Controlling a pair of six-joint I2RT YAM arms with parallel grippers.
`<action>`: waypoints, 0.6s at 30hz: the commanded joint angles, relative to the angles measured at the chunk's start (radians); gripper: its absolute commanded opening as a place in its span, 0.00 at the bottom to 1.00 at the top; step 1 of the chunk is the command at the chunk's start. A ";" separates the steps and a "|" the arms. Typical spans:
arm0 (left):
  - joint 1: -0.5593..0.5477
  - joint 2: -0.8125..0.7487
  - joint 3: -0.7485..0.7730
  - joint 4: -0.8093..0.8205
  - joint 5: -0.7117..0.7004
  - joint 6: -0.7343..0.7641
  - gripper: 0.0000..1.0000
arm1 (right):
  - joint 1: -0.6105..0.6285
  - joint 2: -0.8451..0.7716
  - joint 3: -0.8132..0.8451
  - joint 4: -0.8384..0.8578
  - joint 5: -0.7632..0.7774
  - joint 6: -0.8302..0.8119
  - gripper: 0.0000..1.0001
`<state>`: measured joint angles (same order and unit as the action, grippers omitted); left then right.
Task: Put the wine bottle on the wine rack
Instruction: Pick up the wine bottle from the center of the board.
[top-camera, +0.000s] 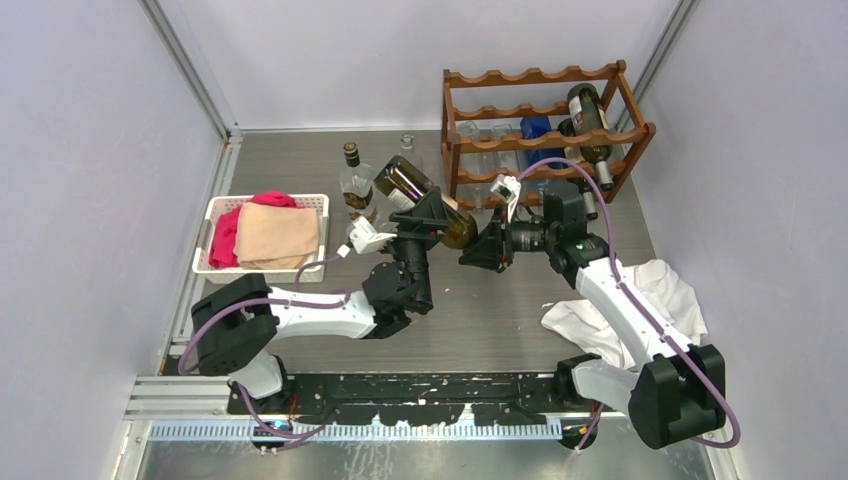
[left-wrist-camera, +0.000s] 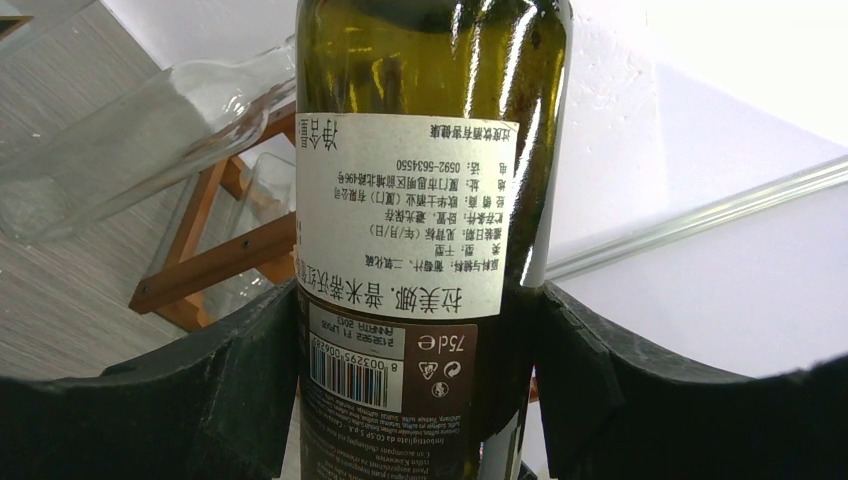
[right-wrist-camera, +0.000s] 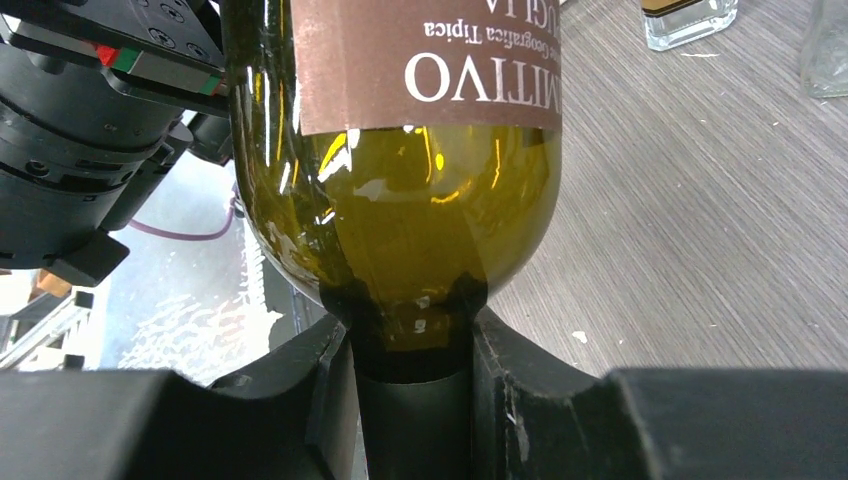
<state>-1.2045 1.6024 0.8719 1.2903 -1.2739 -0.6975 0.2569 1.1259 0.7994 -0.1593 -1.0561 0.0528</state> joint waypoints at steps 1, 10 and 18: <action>-0.021 -0.043 0.027 0.142 0.024 -0.063 0.42 | -0.046 -0.003 0.039 0.079 -0.004 0.110 0.01; -0.021 -0.069 -0.039 0.142 0.029 -0.094 0.96 | -0.089 -0.004 0.026 0.154 -0.062 0.200 0.01; -0.021 -0.113 -0.099 0.141 0.028 -0.073 1.00 | -0.138 -0.008 0.027 0.187 -0.121 0.202 0.01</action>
<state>-1.2228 1.5402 0.7944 1.3731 -1.2282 -0.7818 0.1333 1.1435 0.7982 -0.1196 -1.0973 0.2520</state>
